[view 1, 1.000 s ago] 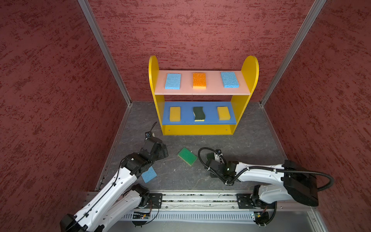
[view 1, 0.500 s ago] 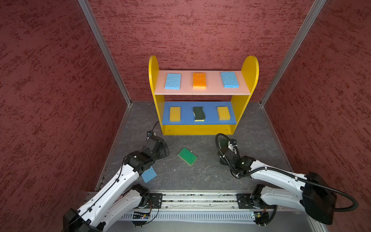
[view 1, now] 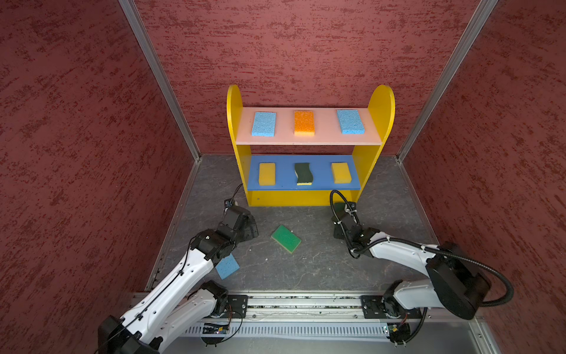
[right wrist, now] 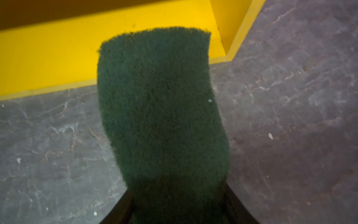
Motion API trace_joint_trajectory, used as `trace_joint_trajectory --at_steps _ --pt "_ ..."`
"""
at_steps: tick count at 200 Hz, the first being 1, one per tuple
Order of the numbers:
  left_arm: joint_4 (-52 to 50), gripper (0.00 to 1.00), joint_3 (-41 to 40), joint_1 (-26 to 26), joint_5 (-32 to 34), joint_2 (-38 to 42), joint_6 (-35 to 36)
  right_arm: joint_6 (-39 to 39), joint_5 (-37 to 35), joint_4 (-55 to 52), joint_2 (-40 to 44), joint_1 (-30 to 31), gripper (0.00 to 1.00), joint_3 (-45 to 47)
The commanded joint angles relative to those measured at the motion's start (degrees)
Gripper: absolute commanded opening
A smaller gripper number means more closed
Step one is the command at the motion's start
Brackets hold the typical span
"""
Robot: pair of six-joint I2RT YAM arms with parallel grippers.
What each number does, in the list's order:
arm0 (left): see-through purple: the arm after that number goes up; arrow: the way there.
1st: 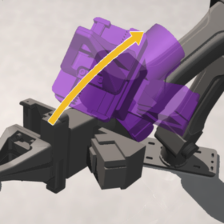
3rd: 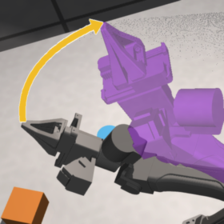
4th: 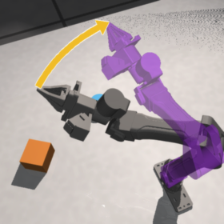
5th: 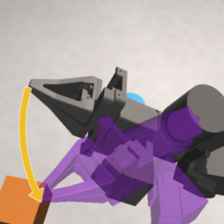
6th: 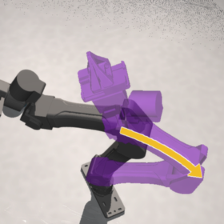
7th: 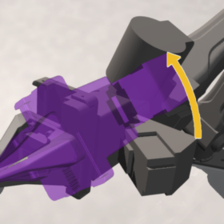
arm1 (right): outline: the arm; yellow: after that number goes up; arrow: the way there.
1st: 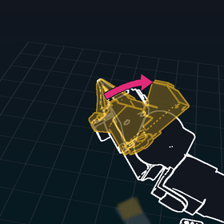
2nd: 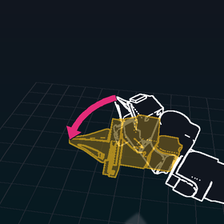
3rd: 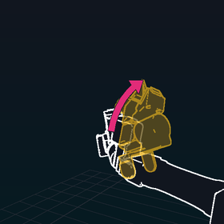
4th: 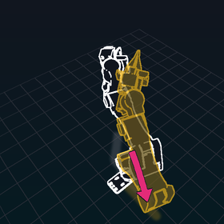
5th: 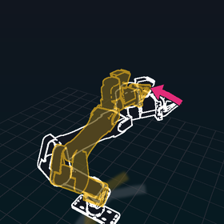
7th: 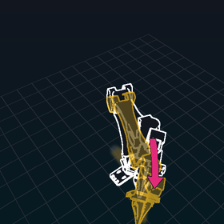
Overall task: Arrange cleaning sponges on a shelf
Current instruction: Pick up the cleaning sponge from the bottom-center of the table, then place the cleaning sponge at the shelf.
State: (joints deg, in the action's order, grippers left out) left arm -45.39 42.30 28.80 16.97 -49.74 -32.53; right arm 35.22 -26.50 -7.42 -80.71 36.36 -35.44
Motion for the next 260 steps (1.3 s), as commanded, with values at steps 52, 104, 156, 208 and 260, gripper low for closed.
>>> trace_joint_trajectory --at_steps 52,104,156,208,260 --pt "2.4 0.90 -0.9 -1.2 1.0 1.0 1.7 -5.2 1.7 11.3 -7.5 -4.3 0.54 -5.0" --pt "4.0 0.90 -1.2 -2.5 -0.6 1.1 2.6 -6.0 -1.1 15.6 -11.7 -5.1 0.54 -7.1" --pt "4.7 0.90 -1.2 -3.4 -1.6 1.1 2.8 -7.9 -0.2 18.5 -13.5 -8.5 0.54 -7.7" --pt "6.2 0.90 -1.0 -3.5 -1.6 -0.1 3.0 -11.3 1.6 21.1 -15.2 -10.0 0.54 -8.2" --pt "7.2 0.90 -0.8 -3.5 -1.6 -1.0 3.4 -11.7 3.4 21.5 -18.3 -10.3 0.54 -10.3"
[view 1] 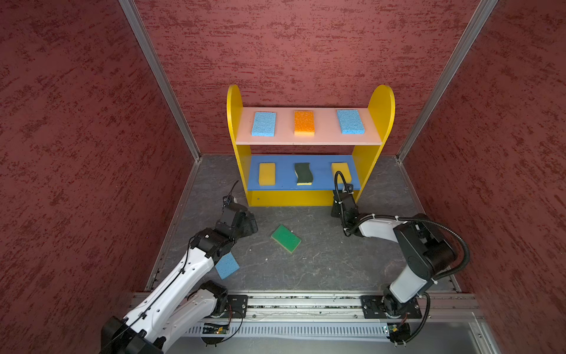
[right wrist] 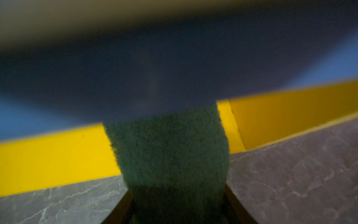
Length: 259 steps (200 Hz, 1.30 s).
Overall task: Arrange cleaning sponges on a shelf
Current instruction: Place the cleaning sponge at the shelf.
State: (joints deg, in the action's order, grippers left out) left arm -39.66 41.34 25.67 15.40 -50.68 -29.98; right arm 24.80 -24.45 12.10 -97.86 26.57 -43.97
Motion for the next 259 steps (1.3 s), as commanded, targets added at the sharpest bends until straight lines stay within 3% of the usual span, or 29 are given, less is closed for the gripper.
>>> trace_joint_trajectory --at_steps 1,193,259 --pt "1.5 0.90 0.1 -0.4 0.0 0.0 0.8 -1.3 1.4 2.0 -1.2 -0.5 0.54 -1.8" --pt "2.2 0.90 -0.5 -0.4 1.5 -0.4 1.3 2.3 0.9 1.3 -6.8 -0.6 0.57 -2.3" --pt "2.0 0.90 -0.3 -0.4 1.6 -0.2 1.3 2.2 -0.1 -0.6 -6.5 -0.6 0.66 -1.9"
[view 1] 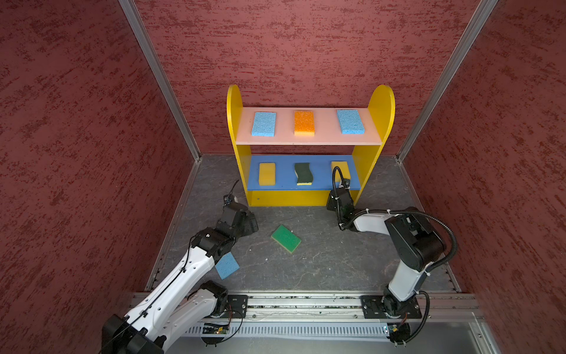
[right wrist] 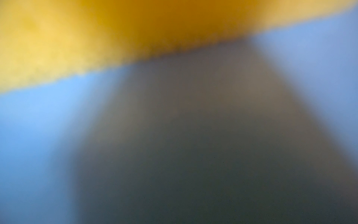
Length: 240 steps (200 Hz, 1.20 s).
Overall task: Arrange cleaning sponges on a shelf
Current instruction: Place the cleaning sponge at the shelf.
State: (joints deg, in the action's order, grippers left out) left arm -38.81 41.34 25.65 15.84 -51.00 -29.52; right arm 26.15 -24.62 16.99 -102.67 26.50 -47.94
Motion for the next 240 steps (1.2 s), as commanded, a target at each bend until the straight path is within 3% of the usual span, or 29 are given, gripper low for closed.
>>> trace_joint_trajectory --at_steps 1,171,240 --pt "1.1 0.90 -0.3 -0.4 1.1 0.2 0.8 0.9 0.1 -5.5 -1.6 -0.6 0.66 2.2" --pt "-0.6 0.90 0.2 -0.3 1.8 1.6 0.3 0.5 0.5 -11.1 -3.4 -0.5 0.75 -1.3" --pt "-1.0 0.90 0.4 -0.3 1.8 2.5 0.2 0.1 0.6 -11.3 2.4 -0.4 0.75 0.2"
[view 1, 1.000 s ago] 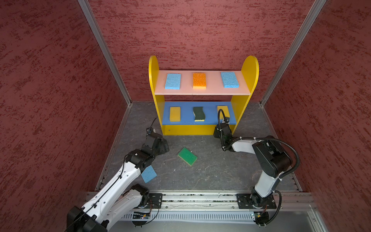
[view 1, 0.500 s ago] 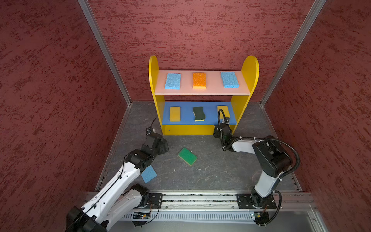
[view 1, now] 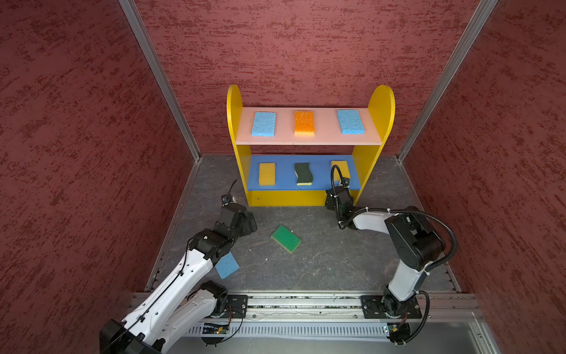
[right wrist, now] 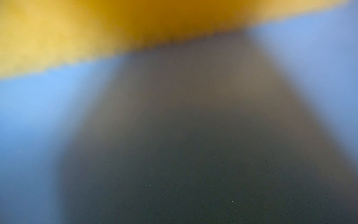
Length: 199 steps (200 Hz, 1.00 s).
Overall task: Arrange cleaning sponges on a shelf
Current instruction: Place the cleaning sponge at the shelf.
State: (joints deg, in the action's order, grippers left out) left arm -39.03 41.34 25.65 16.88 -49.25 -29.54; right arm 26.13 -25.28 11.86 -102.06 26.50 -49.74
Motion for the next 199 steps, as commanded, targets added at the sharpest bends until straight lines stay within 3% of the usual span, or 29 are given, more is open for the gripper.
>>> trace_joint_trajectory --at_steps 1,57,116,199 --pt "-0.7 0.90 0.5 -0.3 0.8 0.8 0.2 0.1 1.3 -6.1 1.9 -0.4 0.75 2.0" --pt "-1.4 0.90 0.5 -0.3 -1.4 2.0 -0.1 -1.0 -0.1 -6.3 9.7 1.1 0.75 5.0" --pt "-2.9 0.90 1.6 0.5 -2.7 2.8 -0.7 -1.7 -2.3 -13.1 19.9 5.8 0.76 6.8" --pt "-2.9 0.90 2.0 3.6 -2.8 1.6 -2.1 7.8 5.8 -18.4 39.4 7.3 0.72 18.2"
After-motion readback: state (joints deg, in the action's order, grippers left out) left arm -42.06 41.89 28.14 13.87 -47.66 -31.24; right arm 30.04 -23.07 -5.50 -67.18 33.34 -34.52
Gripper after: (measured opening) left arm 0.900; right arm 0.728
